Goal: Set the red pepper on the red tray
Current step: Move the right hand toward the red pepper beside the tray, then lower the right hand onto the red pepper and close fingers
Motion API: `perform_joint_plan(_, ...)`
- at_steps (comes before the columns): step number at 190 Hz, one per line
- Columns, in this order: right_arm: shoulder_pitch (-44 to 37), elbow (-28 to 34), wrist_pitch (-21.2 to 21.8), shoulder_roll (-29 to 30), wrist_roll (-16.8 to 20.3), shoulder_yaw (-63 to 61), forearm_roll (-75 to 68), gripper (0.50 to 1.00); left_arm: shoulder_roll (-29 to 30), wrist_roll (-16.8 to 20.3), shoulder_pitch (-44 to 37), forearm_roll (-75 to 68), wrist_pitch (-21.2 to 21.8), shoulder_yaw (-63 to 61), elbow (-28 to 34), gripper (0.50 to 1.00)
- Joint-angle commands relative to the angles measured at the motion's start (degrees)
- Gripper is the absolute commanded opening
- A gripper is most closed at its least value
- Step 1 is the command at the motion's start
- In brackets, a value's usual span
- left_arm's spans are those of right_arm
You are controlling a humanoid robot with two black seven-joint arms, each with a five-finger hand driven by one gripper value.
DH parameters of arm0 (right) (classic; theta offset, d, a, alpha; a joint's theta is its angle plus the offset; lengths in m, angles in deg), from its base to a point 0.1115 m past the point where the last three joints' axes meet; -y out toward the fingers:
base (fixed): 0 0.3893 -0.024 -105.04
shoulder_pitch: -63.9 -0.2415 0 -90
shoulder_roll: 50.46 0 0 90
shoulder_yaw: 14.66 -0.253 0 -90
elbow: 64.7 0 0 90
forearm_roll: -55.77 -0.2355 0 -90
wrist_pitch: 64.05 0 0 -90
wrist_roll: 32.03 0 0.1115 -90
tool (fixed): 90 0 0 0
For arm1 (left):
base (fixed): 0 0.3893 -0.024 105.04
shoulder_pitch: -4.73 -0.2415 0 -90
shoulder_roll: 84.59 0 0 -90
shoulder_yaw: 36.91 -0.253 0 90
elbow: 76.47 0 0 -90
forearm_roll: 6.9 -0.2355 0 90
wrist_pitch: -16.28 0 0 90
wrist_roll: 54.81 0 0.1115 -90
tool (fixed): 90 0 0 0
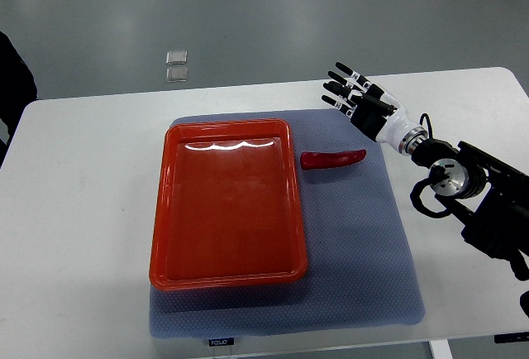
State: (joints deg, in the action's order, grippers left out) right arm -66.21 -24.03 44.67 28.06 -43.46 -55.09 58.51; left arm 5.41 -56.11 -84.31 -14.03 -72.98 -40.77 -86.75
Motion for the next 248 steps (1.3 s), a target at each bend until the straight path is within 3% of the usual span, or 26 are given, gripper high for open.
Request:
perform_joint_plan(1, -0.15, -0.07, -0.18, -0.03, 0.09, 0.00, 0.07, 0.913, 0.00, -0.02, 0.00, 0.01, -0.03, 0.00, 0.00, 1.000)
perform_joint_plan(90, -0.59, -0.16, 1.23, -1.96, -0.35, 0.97, 1.74, 0.913, 0.00, -0.02, 0.00, 0.01, 0.41, -0.09, 0.88, 1.000)
perform_joint_plan(152, -1.99, 0.64, -0.18, -1.96, -1.41, 1.23, 34.96, 0.913, 0.00, -0.02, 0.00, 0.10, 0.41, -0.09, 0.79, 1.000)
perform_joint_plan(186, -6.83, 0.81, 1.93, -4.51, -2.02, 3.43, 49.29, 0.911, 0.00, -0.02, 0.00, 0.01, 0.41, 0.00, 0.79, 1.000)
perform_joint_plan(248, -19.48, 0.90, 3.69, -7.85, -3.34, 21.80, 63.88, 0.911, 0.00, -0.02, 0.00, 0.01, 0.41, 0.00, 0.79, 1.000)
